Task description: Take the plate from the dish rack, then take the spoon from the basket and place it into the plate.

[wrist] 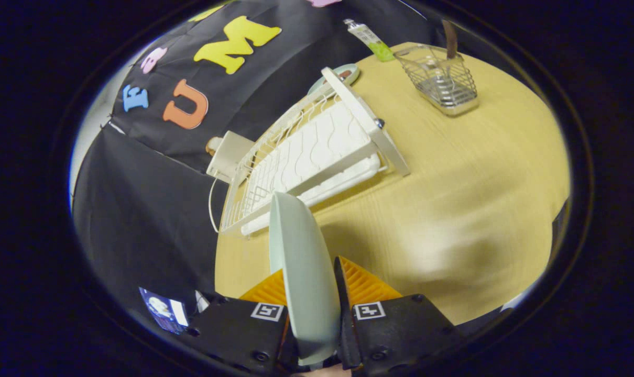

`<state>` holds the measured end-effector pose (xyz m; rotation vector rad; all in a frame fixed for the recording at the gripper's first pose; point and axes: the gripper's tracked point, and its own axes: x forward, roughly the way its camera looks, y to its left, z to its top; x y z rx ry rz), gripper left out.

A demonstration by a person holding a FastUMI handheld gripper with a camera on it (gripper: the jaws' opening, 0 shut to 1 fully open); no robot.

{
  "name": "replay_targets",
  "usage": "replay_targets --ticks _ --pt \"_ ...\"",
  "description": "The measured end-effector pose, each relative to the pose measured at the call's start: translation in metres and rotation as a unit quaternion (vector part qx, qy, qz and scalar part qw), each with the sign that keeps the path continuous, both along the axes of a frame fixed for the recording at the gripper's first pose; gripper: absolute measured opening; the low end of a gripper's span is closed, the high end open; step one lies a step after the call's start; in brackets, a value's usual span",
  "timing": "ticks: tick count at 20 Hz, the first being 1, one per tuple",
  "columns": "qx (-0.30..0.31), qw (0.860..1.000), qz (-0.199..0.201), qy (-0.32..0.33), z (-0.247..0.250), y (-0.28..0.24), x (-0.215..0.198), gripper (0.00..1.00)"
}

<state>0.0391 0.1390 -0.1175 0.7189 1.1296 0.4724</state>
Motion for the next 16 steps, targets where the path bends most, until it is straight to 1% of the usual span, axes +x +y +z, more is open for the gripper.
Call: replay_targets --ticks 3,5,7,10,13,15,16 --pt "0.002 1.0 0.0 0.011 -0.016 0.001 0.003 0.35" --pt "0.015 1.0 0.003 0.018 -0.018 0.002 0.003 0.36" --pt "0.02 1.0 -0.003 0.022 -0.018 0.001 0.007 0.37" --pt "0.012 1.0 -0.013 0.016 -0.019 -0.008 0.013 0.47" --pt "-0.018 1.0 -0.016 -0.004 -0.022 -0.02 0.017 0.56" --pt "-0.031 0.999 -0.018 -0.021 -0.02 -0.026 0.019 0.59" --pt "-0.043 0.998 -0.017 -0.038 -0.018 -0.029 0.02 0.62"
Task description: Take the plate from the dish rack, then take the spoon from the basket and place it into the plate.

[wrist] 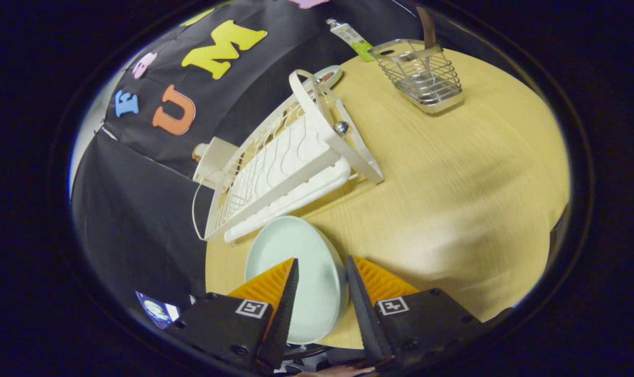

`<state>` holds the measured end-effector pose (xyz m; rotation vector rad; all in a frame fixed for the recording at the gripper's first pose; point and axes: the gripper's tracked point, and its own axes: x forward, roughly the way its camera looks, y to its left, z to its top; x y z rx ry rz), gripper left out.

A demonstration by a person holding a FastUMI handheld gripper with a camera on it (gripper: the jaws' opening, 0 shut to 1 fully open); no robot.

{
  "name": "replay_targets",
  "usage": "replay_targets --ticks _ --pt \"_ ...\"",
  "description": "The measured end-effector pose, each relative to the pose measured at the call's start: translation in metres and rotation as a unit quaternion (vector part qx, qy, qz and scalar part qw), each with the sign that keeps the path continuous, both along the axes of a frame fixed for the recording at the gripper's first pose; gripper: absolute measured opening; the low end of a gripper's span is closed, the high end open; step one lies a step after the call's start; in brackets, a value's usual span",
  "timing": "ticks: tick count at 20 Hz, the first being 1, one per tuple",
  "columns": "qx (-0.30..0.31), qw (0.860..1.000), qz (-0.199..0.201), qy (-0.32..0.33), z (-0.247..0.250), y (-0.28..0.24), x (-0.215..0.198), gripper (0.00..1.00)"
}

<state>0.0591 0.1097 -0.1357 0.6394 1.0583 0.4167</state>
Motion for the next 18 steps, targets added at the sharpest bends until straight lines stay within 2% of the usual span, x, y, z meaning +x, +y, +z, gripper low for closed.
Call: replay_targets --ticks 3,4,6,10,13,18 --pt "-0.059 0.995 -0.008 -0.075 0.012 -0.02 0.008 0.78" --pt "-0.078 0.992 -0.011 -0.103 0.018 -0.027 0.009 0.89" --pt "-0.12 0.979 -0.025 -0.162 0.032 -0.045 0.012 0.97" --pt "-0.212 0.935 -0.072 -0.277 0.062 -0.086 0.02 0.99" --pt "-0.246 0.901 -0.106 -0.342 0.087 -0.109 0.025 1.0" --pt "-0.255 0.869 -0.147 -0.398 0.102 -0.144 0.047 1.0"
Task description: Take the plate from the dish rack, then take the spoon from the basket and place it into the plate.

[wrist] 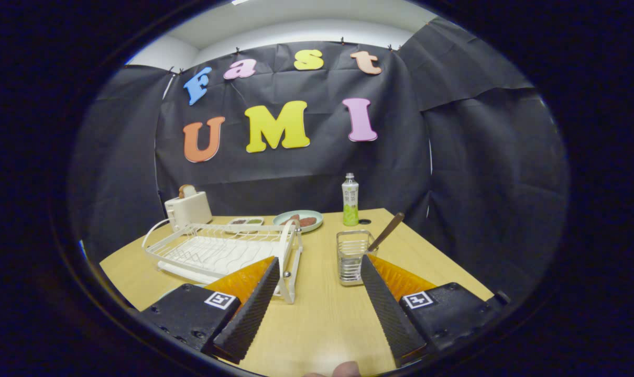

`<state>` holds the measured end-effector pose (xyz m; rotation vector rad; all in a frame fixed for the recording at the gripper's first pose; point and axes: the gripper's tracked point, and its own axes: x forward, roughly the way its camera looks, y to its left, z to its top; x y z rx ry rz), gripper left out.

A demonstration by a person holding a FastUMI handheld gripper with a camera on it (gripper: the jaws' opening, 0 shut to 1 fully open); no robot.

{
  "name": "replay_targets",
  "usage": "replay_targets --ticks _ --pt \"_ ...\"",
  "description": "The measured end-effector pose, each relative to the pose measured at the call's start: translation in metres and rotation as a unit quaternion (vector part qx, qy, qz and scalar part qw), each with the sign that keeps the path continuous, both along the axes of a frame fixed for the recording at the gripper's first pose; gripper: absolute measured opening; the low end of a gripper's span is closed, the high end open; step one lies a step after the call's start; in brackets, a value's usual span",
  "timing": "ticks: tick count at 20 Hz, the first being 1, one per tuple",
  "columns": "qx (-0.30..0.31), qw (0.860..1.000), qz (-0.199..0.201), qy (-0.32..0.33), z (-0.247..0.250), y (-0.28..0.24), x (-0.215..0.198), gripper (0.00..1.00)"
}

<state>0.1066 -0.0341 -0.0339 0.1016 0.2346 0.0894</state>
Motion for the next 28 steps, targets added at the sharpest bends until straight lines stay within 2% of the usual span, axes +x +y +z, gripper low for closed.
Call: replay_targets --ticks 2,5,10,13,15,19,24,26,28 --pt "-0.013 1.0 -0.009 -0.009 -0.003 -0.016 0.014 1.0" --pt "-0.002 1.0 -0.018 -0.014 -0.01 -0.033 0.05 1.0" --pt "0.007 0.999 -0.04 0.011 -0.039 -0.075 0.116 1.0" --pt "0.023 0.999 -0.025 0.03 -0.052 -0.081 0.134 0.99" --pt "0.038 0.999 -0.012 0.033 -0.051 -0.077 0.143 0.94" --pt "0.038 0.999 0.007 0.023 -0.046 -0.066 0.15 0.71" --pt "0.036 0.999 0.025 0.029 -0.038 -0.05 0.147 0.27" --pt "0.046 0.998 0.035 0.036 -0.031 -0.042 0.147 0.19" --pt "0.025 0.999 0.021 0.034 -0.026 -0.045 0.15 0.12"
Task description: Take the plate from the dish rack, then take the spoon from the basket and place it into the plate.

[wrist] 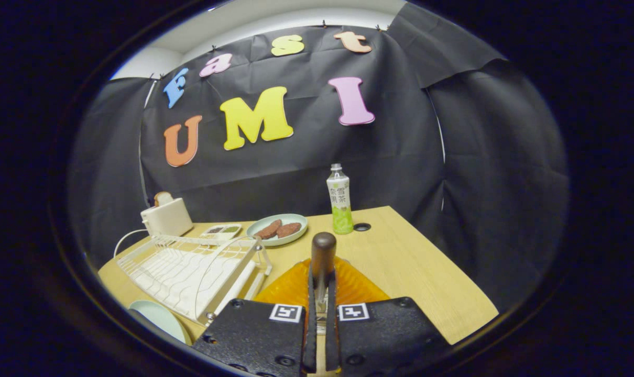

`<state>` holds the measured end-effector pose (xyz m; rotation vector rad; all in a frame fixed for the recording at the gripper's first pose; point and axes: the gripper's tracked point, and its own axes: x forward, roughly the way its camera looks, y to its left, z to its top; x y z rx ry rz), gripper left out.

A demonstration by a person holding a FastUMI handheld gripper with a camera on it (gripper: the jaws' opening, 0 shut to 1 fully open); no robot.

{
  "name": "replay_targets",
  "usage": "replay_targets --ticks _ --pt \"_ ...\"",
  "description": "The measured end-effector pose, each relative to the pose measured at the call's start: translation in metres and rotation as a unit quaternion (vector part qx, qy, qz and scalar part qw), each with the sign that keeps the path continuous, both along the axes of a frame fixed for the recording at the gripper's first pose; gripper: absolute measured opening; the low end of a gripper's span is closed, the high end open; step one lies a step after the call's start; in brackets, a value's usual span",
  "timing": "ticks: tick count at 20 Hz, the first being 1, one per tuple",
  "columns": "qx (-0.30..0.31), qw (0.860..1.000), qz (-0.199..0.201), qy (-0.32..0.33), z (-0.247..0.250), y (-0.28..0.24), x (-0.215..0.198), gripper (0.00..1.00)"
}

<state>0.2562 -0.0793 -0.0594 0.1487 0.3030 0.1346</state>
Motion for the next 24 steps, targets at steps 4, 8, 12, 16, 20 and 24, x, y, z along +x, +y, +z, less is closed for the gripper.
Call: replay_targets --ticks 4,8,12,16,20,24 --pt "-0.025 0.999 -0.016 -0.022 0.032 -0.001 -0.01 0.08" --pt "-0.019 0.997 -0.044 -0.053 0.078 -0.003 -0.035 0.08" --pt "0.011 0.997 -0.013 -0.077 0.115 0.038 -0.082 0.08" --pt "0.031 0.996 0.037 -0.075 0.114 0.092 -0.126 0.08" --pt "0.046 0.994 0.078 -0.061 0.091 0.143 -0.157 0.08" --pt "0.053 0.991 0.112 -0.042 0.056 0.19 -0.181 0.08"
